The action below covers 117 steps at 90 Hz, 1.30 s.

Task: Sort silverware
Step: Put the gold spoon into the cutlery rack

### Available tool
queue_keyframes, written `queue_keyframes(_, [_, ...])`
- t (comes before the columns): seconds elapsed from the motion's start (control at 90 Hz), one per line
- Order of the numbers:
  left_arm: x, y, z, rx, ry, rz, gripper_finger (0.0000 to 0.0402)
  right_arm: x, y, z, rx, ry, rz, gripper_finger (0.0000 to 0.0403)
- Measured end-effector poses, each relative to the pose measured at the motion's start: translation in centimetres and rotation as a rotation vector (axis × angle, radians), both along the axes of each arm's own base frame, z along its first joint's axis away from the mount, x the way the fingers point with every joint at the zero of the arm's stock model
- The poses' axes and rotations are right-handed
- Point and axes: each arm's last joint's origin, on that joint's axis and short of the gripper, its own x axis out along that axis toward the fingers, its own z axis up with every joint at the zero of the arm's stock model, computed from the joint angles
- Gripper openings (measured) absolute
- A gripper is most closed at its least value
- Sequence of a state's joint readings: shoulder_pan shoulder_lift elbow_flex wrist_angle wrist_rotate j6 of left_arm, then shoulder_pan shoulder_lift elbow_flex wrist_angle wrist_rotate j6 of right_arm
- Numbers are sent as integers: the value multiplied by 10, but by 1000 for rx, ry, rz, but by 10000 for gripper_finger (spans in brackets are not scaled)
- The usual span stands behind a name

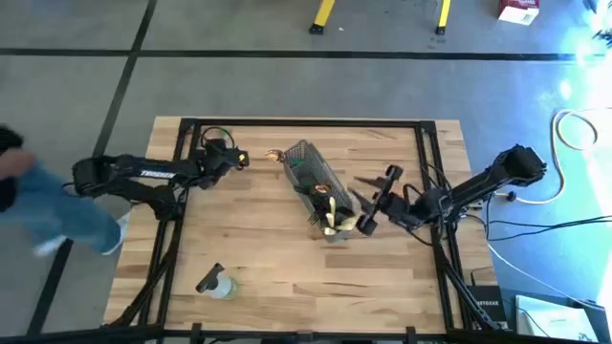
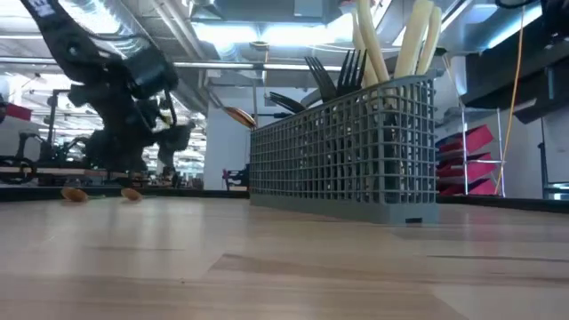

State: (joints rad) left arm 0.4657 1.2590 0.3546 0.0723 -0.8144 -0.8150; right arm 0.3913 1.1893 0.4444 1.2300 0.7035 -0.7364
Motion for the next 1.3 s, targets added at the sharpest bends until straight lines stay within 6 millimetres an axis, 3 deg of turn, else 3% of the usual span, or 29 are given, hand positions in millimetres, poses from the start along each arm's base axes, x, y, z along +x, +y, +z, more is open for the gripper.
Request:
queue_keyframes(0.278, [-2, 24, -14, -18, -14, 70, 246, -1, -17, 20, -19, 126, -81, 122])
queue_keyframes(0.578, [-11, 43, -30, -81, -16, 125, 237, 5, -33, 9, 36, 236, -118, 122])
queue_keyframes(0.944, [-13, 45, -47, -114, 72, 152, 234, 7, -35, 5, 65, 263, -77, 122])
queue_keyframes(1.3, [-13, 46, -51, -118, 53, 187, 110, 7, -35, 1, 128, 275, -57, 122])
